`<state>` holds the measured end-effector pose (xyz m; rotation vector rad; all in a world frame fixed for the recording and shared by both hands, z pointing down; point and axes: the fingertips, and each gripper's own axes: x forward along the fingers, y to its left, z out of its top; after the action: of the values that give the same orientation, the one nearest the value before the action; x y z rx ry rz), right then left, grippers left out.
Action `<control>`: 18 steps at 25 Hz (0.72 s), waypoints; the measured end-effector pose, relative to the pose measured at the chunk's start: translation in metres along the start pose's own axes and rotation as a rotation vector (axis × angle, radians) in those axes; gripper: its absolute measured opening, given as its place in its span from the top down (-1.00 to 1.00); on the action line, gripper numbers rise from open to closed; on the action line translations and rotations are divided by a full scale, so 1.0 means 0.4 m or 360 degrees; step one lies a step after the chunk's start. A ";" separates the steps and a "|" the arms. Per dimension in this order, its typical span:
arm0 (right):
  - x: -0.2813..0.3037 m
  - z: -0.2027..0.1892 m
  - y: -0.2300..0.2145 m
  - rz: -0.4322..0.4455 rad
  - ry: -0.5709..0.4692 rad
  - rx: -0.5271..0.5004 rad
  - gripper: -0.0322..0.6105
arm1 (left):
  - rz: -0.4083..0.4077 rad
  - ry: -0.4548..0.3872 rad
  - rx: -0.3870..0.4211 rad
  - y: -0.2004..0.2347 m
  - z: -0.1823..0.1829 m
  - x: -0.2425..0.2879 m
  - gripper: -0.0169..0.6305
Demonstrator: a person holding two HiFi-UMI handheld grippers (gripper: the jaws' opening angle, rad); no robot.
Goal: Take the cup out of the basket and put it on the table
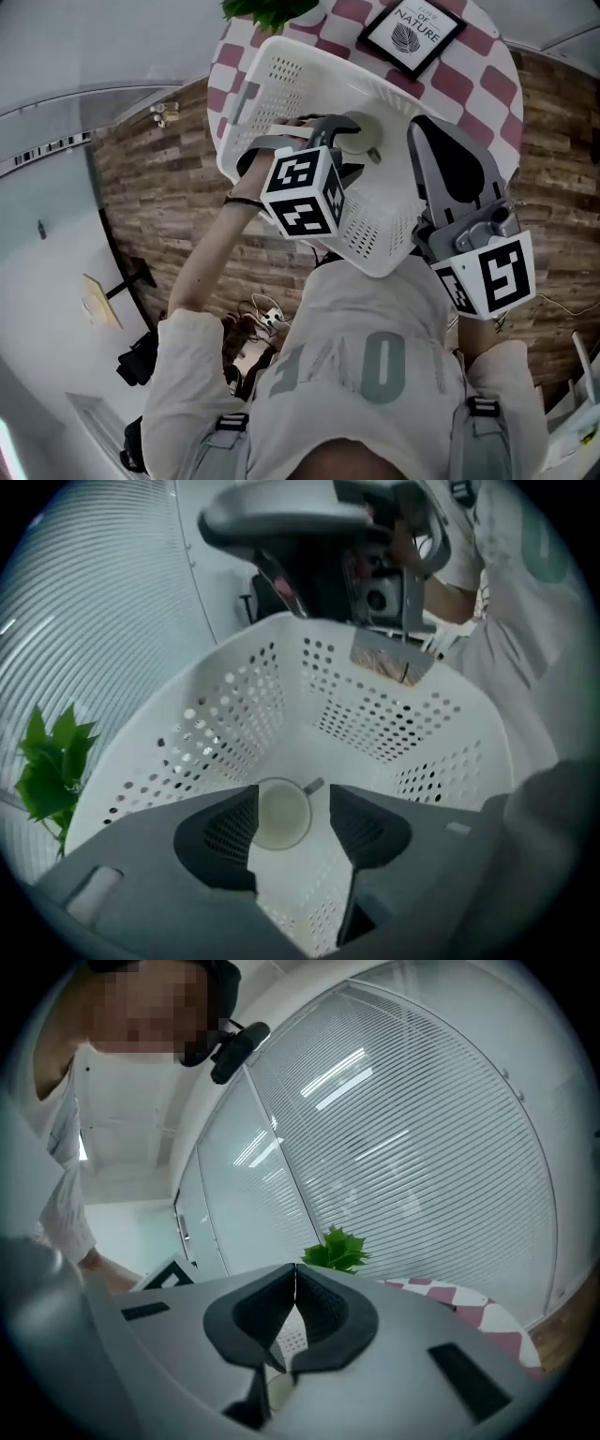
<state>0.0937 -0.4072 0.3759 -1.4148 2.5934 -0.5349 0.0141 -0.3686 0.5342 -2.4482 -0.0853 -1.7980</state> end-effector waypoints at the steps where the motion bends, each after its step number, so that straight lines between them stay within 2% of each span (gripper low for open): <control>1: -0.001 0.000 -0.003 0.0005 -0.0002 -0.0023 0.87 | -0.0035 0.0052 0.0030 -0.007 -0.007 0.026 0.21; 5: -0.003 0.004 -0.011 0.0028 -0.0012 -0.0040 0.87 | -0.0164 0.0179 0.0026 -0.020 -0.036 0.112 0.21; 8: -0.007 0.012 -0.009 0.0052 -0.0029 -0.0013 0.87 | -0.0214 0.0250 0.0022 -0.027 -0.058 0.142 0.21; 13: -0.012 0.018 -0.007 0.0105 -0.0059 0.0022 0.87 | -0.0234 0.0330 0.0083 -0.032 -0.079 0.191 0.21; 18: -0.008 0.022 -0.016 0.0099 -0.0062 0.0063 0.87 | -0.0261 0.0386 0.0156 -0.041 -0.092 0.221 0.22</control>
<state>0.1029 -0.4096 0.3699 -1.3146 2.5723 -0.5412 0.0040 -0.3578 0.6302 -2.1956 -0.3539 -2.0889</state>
